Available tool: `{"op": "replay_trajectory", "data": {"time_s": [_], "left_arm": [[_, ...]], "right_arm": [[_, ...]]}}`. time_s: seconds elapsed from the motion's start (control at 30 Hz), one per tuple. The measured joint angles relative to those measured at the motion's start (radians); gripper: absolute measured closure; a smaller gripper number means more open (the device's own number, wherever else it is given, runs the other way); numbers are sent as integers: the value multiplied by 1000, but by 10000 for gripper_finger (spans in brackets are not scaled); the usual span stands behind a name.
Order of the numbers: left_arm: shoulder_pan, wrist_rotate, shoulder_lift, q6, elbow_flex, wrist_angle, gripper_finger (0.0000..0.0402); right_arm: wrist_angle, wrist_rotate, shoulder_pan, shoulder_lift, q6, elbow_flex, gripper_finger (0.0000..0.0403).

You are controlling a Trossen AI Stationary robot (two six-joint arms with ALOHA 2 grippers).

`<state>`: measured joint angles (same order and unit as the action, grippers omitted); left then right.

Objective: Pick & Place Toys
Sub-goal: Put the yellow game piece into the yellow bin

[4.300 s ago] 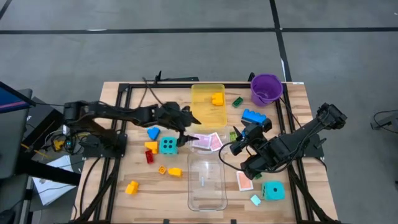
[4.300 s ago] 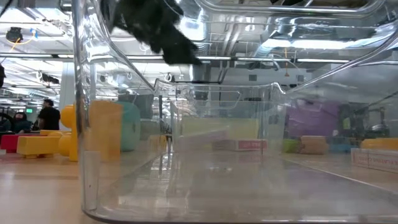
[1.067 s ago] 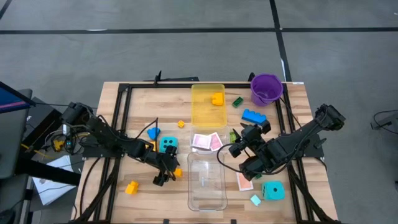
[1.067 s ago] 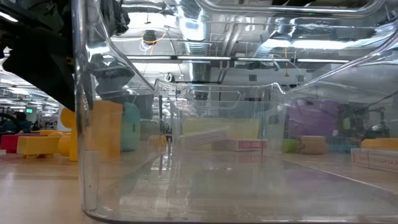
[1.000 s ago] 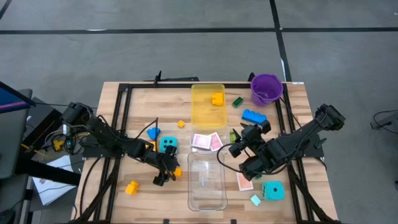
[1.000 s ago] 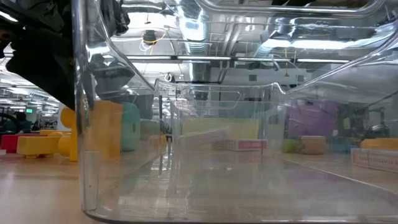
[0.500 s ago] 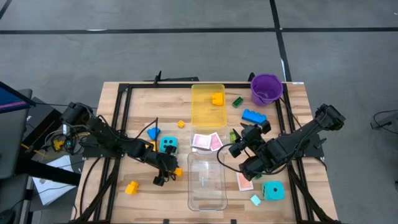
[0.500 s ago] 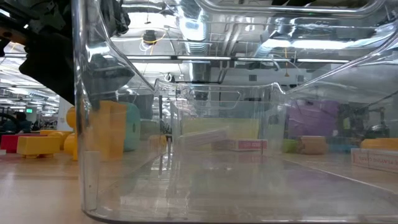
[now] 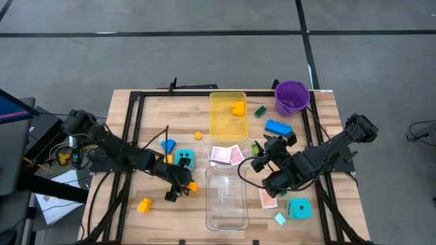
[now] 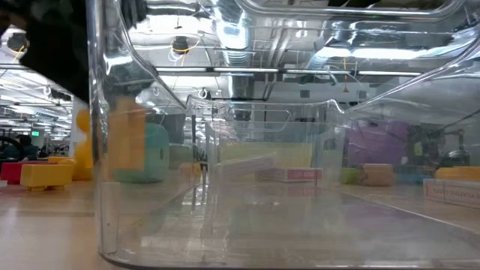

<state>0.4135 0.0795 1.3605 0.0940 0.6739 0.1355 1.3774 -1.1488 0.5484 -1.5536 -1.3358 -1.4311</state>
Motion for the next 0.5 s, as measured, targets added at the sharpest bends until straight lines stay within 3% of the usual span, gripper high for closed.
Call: {"op": "replay_trajectory", "data": {"time_s": [0.2,0.4,0.5], "left_arm": [[0,19,-174,-36,0,30,264],[-11,244,-327,-198,0,-13,263],[-51,291,-362,-291,0,-108,263]], "right_arm": [[1,0,0,0,0,0,230],[0,1,0,0,0,0,230],[-1,0,0,0,0,0,230]]}}
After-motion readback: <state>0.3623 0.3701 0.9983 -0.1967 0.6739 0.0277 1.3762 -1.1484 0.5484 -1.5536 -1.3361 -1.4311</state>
